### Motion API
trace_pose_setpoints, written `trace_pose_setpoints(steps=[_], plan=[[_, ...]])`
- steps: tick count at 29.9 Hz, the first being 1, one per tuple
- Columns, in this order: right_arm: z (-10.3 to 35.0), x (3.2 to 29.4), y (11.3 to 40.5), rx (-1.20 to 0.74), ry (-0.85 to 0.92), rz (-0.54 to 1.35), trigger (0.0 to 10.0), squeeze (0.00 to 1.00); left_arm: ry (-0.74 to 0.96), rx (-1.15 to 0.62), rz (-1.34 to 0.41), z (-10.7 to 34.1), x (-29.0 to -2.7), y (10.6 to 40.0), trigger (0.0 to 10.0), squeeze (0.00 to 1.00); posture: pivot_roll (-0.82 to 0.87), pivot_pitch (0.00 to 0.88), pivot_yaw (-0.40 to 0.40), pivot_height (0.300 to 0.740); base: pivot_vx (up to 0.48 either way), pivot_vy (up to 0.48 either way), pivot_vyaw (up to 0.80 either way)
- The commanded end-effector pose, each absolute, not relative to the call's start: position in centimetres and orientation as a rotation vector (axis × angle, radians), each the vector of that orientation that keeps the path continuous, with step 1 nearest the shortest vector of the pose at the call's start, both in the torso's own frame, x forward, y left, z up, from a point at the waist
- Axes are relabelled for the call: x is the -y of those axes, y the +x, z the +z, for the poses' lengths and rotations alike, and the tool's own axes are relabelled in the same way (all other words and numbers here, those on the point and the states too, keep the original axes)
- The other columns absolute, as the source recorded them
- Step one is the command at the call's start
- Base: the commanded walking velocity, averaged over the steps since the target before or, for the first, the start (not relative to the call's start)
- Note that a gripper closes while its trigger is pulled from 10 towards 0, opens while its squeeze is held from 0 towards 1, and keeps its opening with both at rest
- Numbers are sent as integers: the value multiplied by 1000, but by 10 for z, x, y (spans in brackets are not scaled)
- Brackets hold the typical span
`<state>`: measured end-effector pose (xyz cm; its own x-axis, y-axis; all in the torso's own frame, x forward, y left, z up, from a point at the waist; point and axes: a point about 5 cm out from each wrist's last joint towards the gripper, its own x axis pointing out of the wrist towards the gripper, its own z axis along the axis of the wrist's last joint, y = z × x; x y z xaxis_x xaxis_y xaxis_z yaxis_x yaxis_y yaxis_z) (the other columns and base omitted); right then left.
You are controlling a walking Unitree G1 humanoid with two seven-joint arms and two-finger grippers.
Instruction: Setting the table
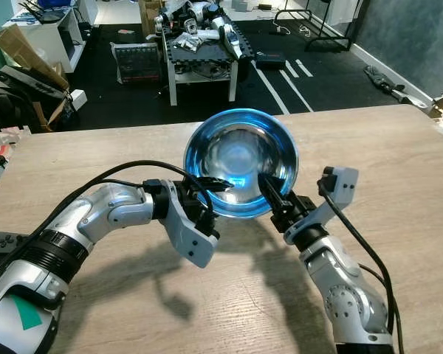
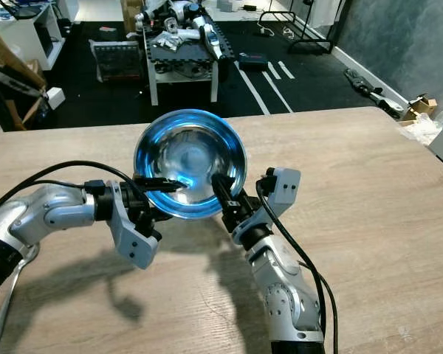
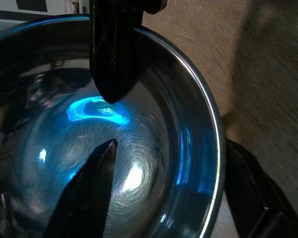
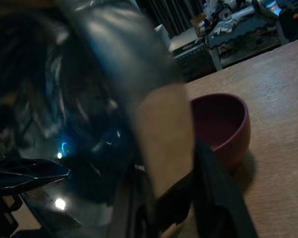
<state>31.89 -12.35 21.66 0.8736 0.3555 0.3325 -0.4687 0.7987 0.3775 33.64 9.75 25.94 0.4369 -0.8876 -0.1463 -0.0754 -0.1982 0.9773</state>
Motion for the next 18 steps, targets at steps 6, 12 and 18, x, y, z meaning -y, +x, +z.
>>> trace_pose_setpoints(steps=[6,12,18], plan=[[214,126,322,252,474,411,0,0,1613,928,-931,268,-97,330,10000,0,100,126,67,740,0,0,0],[214,134,324,264,470,355,0,0,1627,910,-956,269,-106,324,10000,0,103,128,70,740,0,0,0],[210,151,328,265,459,255,0,0,1617,832,-1029,264,-125,307,10000,0,110,134,70,740,0,0,0]])
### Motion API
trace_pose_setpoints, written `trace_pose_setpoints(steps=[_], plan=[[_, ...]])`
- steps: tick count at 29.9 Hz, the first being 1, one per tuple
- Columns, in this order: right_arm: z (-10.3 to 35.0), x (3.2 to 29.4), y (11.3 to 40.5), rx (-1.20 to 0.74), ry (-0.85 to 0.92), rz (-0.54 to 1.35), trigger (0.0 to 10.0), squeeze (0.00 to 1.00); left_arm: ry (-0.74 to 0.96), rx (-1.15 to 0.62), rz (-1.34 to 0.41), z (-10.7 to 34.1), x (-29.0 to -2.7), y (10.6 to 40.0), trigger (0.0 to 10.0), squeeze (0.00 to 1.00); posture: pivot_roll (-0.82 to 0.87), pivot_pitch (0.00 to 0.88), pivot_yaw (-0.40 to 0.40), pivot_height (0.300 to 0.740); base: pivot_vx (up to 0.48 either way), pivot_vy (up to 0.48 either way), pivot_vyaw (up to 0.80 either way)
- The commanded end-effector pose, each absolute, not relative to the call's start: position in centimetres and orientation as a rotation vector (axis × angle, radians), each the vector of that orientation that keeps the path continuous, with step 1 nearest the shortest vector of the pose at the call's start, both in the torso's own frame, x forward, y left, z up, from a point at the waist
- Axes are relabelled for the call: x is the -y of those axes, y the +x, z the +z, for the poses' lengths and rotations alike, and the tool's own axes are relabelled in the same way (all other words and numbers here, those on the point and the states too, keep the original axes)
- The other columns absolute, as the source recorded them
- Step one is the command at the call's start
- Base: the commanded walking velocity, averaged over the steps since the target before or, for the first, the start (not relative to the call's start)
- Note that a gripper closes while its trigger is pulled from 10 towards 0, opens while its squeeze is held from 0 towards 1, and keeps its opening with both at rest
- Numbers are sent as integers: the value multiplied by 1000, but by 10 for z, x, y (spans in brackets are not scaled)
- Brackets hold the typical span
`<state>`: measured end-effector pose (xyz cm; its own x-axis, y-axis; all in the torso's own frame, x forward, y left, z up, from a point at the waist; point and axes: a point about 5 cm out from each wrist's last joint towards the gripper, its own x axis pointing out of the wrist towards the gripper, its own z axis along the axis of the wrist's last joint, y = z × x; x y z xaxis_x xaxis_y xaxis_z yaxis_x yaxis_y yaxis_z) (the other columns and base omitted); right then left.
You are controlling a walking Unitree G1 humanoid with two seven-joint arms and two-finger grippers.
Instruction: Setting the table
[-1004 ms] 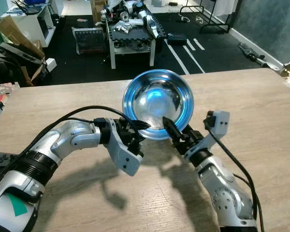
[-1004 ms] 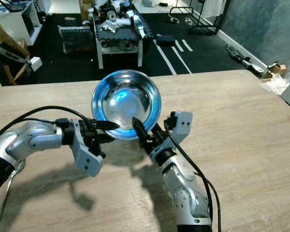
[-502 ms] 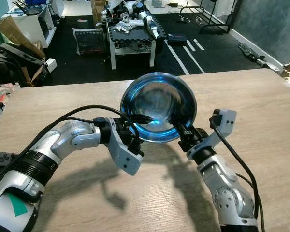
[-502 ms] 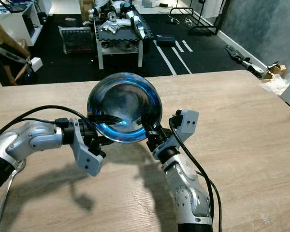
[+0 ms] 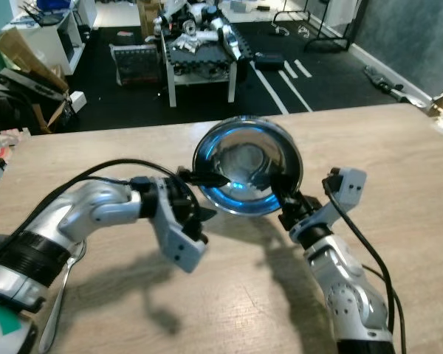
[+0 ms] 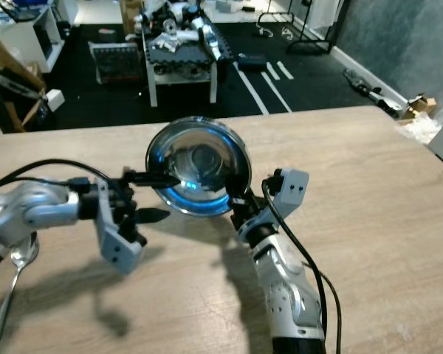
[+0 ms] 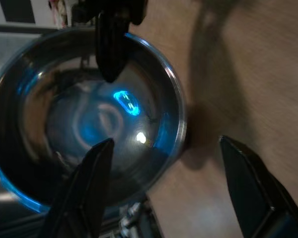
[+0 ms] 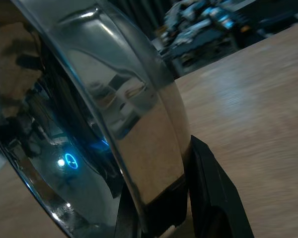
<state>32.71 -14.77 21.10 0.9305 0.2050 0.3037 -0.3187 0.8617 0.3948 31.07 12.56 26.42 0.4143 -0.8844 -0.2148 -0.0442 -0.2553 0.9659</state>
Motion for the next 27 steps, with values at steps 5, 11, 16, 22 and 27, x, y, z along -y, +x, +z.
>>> trace_pose_setpoints(steps=[5,11,16,22,27], plan=[[212,166,326,295,459,191,0,0,1319,641,-987,261,-136,301,10000,0,112,135,75,740,0,0,0],[224,188,310,380,448,161,10000,0,427,307,-806,254,-135,301,10000,0,105,120,93,740,0,0,0],[232,202,300,439,417,117,10000,0,311,264,-630,252,-142,312,10000,0,97,107,102,740,0,0,0],[240,212,293,481,372,84,10000,0,263,208,-429,245,-156,324,10000,0,89,94,107,740,0,0,0],[239,221,294,492,361,37,10000,0,226,168,-360,247,-158,324,10000,0,78,74,101,740,0,0,0]])
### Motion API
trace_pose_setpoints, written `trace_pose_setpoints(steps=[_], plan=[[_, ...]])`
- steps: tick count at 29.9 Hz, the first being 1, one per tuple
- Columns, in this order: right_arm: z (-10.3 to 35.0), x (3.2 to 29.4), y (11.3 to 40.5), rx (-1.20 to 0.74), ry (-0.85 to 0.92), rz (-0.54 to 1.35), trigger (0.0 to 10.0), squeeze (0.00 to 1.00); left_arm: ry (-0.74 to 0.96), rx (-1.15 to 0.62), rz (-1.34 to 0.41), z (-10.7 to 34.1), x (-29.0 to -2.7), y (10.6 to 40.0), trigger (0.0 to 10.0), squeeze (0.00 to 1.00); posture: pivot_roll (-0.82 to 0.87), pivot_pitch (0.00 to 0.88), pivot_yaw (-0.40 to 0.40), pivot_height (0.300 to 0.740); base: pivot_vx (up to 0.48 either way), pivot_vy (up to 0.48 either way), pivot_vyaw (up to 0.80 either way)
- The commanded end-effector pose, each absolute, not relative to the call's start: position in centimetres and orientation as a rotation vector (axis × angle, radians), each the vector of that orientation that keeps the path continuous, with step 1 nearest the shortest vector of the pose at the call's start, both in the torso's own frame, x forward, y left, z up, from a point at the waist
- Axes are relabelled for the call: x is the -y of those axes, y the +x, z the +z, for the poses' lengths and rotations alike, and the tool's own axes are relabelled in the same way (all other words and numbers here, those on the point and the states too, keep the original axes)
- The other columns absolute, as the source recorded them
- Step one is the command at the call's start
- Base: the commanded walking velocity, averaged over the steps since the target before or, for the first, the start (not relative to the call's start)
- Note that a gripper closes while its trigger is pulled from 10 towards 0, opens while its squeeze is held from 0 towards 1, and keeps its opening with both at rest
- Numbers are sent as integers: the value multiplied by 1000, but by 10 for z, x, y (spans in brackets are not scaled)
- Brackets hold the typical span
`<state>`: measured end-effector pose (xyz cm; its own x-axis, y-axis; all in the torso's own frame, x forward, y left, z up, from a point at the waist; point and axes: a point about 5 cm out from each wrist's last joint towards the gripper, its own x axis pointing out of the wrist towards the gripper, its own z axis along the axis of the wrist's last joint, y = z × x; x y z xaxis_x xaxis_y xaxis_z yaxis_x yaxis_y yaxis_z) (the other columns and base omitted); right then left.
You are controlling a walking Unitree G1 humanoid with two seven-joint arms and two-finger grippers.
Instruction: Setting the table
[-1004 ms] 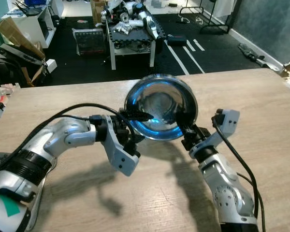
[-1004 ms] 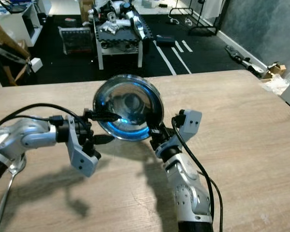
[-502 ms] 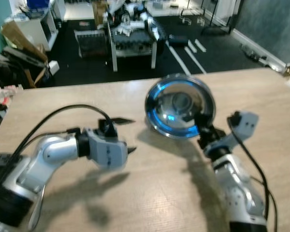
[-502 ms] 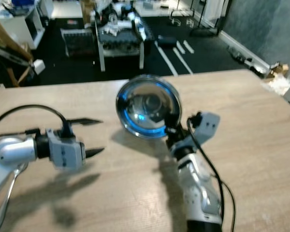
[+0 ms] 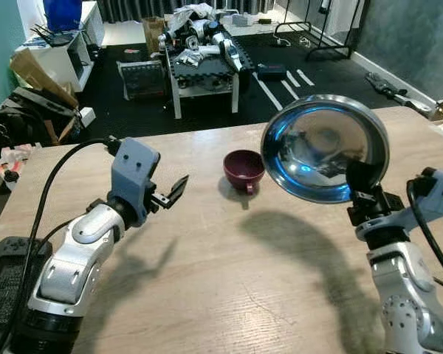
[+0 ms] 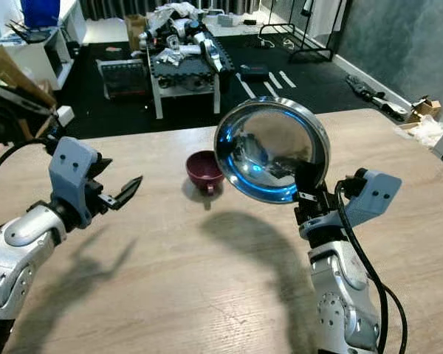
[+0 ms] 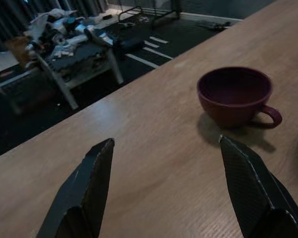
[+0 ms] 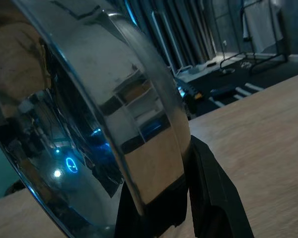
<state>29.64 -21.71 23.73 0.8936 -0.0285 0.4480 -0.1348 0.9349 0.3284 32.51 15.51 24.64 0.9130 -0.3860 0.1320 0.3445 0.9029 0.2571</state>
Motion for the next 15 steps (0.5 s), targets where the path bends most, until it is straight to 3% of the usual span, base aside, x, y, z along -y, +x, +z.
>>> trace_pose_setpoints(steps=[1,8,15], plan=[[239,221,294,492,361,37,10000,0,226,168,-360,247,-158,324,10000,0,78,74,101,740,0,0,0],[233,229,296,454,343,-8,10000,0,167,124,-219,252,-162,331,10000,0,69,61,96,740,0,0,0],[227,228,295,432,330,-16,10000,0,194,109,-224,240,-152,322,10000,0,60,62,89,740,0,0,0]])
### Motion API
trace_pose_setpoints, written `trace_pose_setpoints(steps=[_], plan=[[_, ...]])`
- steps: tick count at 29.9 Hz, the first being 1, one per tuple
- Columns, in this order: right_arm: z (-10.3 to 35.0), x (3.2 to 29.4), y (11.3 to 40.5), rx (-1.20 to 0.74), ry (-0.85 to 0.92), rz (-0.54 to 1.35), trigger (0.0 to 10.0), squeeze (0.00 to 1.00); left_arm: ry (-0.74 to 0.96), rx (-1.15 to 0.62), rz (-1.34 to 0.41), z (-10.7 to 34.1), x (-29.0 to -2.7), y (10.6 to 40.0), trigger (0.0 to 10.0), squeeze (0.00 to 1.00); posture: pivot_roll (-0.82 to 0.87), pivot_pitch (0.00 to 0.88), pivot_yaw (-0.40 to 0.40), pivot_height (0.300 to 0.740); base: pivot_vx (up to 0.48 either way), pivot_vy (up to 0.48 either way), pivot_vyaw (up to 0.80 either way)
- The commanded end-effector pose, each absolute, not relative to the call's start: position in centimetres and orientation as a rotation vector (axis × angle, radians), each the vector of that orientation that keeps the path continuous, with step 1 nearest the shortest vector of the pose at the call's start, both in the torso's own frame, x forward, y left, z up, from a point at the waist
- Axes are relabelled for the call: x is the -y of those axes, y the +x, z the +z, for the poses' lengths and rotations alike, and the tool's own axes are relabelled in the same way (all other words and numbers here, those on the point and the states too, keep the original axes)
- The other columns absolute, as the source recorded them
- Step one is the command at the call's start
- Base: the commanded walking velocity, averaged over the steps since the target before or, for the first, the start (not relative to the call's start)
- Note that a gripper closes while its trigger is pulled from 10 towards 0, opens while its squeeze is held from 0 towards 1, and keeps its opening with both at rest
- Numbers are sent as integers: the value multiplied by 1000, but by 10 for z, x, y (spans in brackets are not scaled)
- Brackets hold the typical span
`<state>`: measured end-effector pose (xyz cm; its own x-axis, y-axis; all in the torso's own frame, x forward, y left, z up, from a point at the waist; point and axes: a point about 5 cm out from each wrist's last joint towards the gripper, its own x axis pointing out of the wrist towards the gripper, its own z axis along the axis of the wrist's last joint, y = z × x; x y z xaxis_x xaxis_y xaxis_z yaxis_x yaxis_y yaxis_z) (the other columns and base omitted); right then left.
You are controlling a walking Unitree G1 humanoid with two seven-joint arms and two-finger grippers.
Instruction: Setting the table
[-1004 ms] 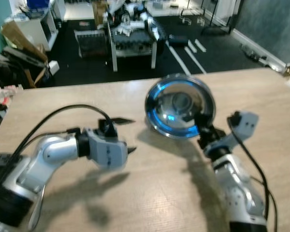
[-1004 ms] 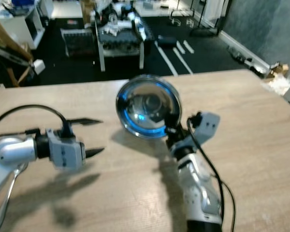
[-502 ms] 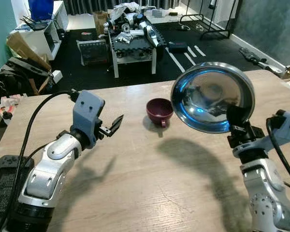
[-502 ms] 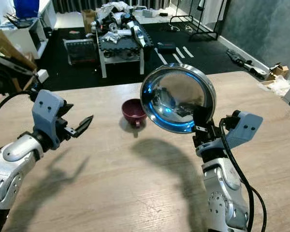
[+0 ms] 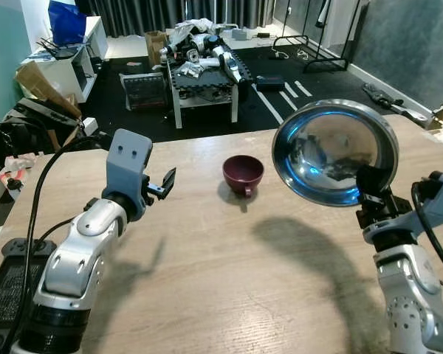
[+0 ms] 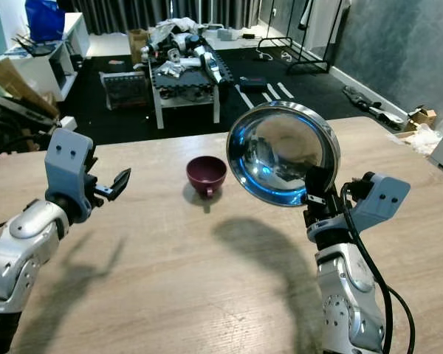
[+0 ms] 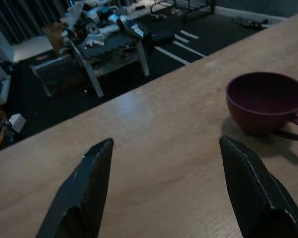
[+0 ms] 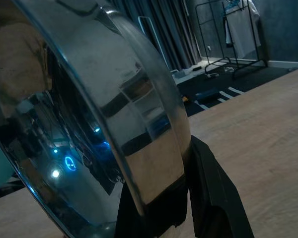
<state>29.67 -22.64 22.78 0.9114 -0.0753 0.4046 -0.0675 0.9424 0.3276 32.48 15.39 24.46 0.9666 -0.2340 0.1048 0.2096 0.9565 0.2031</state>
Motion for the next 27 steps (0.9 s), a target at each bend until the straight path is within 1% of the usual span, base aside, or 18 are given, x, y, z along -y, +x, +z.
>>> trace_pose_setpoints(steps=[1,7,10,27], plan=[[226,227,295,428,333,-14,10000,0,183,106,-217,239,-150,322,10000,0,60,62,89,740,0,0,0],[223,223,297,417,340,-3,10000,0,142,108,-208,240,-145,322,10000,0,67,68,89,740,0,0,0],[222,221,297,410,346,3,10000,0,114,113,-223,242,-140,320,10000,0,68,73,86,740,-358,0,0],[220,221,298,399,342,7,10000,0,95,120,-217,245,-140,318,10000,0,67,80,84,740,-372,0,0]])
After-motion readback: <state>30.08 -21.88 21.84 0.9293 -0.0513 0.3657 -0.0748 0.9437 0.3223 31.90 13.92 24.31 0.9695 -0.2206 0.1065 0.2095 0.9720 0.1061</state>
